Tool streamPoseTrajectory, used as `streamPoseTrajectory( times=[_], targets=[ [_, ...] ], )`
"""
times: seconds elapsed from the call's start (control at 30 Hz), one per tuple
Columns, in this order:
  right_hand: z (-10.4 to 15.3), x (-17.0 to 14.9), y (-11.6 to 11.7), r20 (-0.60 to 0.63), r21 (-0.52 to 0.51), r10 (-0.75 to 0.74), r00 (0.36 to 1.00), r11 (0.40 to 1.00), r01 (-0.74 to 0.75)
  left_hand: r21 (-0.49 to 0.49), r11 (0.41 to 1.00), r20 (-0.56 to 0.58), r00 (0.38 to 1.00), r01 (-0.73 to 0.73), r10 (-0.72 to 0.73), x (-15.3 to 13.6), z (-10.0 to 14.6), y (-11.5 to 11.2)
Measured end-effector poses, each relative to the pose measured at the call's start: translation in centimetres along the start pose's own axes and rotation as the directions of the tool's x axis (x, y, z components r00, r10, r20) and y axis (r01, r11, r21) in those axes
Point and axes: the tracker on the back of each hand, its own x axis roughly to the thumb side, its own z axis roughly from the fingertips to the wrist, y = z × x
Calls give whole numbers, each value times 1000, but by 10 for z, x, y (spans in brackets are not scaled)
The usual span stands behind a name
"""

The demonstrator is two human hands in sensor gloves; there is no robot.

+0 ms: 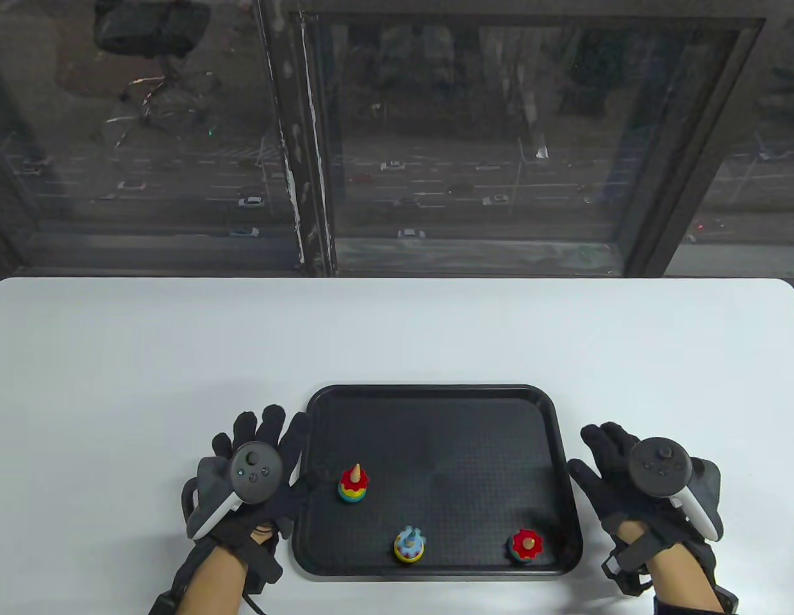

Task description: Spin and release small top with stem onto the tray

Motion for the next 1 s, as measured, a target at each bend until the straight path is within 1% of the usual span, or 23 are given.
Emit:
streamPoseTrajectory(
  times=[0.1, 0.2, 0.37, 0.5, 0.6, 0.67, 0.8, 1.0],
  targets=[
    [0, 0, 0, 0, 0, -2, 1000, 1000, 2, 26, 1000, 7, 1000, 2, -2, 1, 1, 1],
    [0, 0, 0, 1, -2, -5, 1000, 1000, 5, 31, 999, 11, 1000, 12, -13, 2, 1, 1],
    [-2, -3, -4, -11, -22, 4, 1000, 1000, -5, 43, 999, -18, 1000, 5, -4, -1, 2, 6],
    [-3, -6, -4, -21, -12, -10, 1000, 1000, 10, 41, 999, -29, 1000, -10, 12, -4, 3, 7],
    [-1, -1, -2, 10, 4, 4, 1000, 1000, -4, 21, 1000, -29, 1000, -9, 10, -4, 3, 6],
    [-1, 3, 2, 49, 66, -9, 999, 998, 6, -2, 1000, -23, 1000, -1, 1, -3, 1, 4],
    [-2, 8, 7, 60, 97, 21, 998, 995, -27, -42, 999, -17, 1000, 14, -15, -2, 0, 0],
    [-3, 6, 6, 45, 90, 7, 999, 996, -11, -41, 999, -7, 1000, 13, -13, -2, -1, 0]
  ],
)
